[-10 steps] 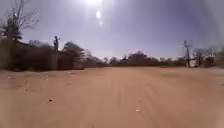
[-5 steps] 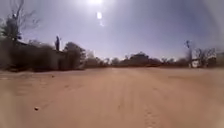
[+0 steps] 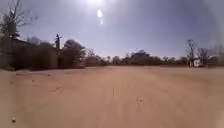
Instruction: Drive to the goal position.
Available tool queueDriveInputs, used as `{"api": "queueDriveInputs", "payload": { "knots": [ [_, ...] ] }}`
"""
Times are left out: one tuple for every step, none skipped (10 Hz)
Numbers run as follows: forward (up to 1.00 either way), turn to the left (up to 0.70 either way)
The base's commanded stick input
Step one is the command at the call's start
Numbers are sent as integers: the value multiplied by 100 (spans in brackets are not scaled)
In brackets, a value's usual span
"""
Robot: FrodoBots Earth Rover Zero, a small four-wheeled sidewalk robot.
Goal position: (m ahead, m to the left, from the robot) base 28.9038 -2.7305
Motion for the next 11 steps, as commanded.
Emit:
{"api": "queueDriveInputs", "payload": {
  "knots": [
    [85,0],
    [85,0],
    [85,0],
    [85,0],
    [85,0],
    [85,0],
    [85,0],
    [85,0],
    [85,0],
    [85,0],
    [85,0]
  ]
}}
